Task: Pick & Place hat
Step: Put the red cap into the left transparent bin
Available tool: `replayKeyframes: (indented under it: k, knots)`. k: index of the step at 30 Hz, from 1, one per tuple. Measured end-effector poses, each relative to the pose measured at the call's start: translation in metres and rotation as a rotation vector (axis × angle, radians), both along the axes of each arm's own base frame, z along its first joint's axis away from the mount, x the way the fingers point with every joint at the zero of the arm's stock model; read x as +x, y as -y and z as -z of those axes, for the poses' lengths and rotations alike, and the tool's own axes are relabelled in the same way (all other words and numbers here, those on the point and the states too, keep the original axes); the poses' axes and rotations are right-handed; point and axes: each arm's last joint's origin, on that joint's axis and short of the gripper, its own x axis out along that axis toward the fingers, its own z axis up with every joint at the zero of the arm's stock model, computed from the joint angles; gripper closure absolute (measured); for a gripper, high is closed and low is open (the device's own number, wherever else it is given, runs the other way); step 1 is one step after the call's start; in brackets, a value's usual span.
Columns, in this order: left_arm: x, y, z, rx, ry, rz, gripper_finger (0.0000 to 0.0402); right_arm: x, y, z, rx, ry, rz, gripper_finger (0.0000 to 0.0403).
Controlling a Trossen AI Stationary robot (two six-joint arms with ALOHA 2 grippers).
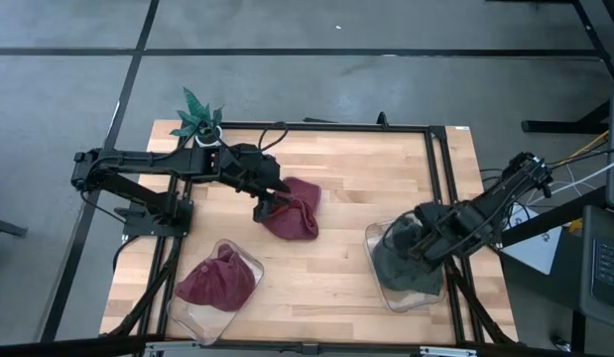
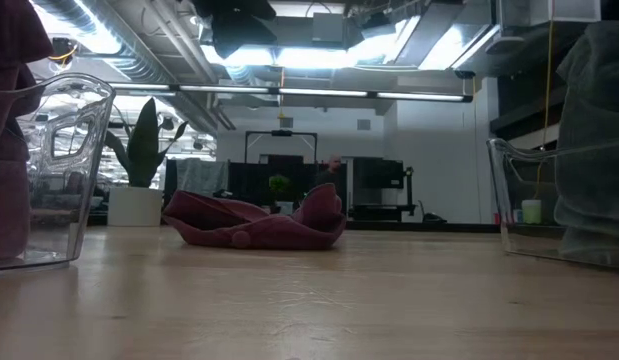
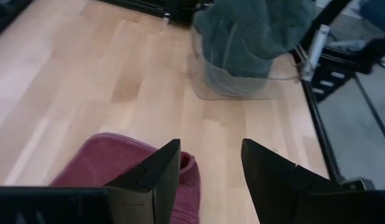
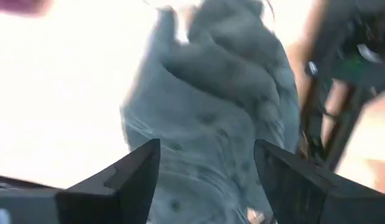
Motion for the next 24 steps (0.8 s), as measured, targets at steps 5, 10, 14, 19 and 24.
replayKeyframes:
  k: [5, 10, 14, 19, 24]
  knots:
    - [0.0, 0.01, 0.0, 0.088, 0.009, 0.099, 0.0235, 0.008, 0.014, -0.021, -0.103, 0.148, -0.04, 0.0155]
    - [-0.001, 0.021, 0.005, 0.231, -0.038, 0.159, 0.0235, 0.019, 0.027, -0.047, -0.24, 0.335, -0.116, 0.0166]
    - [0.0, 0.027, 0.015, 0.293, -0.116, 0.189, 0.0235, 0.032, 0.032, -0.068, -0.374, 0.506, -0.23, 0.017]
    - [0.017, 0.039, 0.038, 0.295, -0.196, 0.238, 0.0235, 0.05, 0.036, -0.086, -0.517, 0.654, -0.374, 0.017]
    - [0.036, 0.049, 0.071, 0.295, -0.319, 0.273, 0.0235, 0.06, 0.047, -0.093, -0.589, 0.697, -0.406, 0.017]
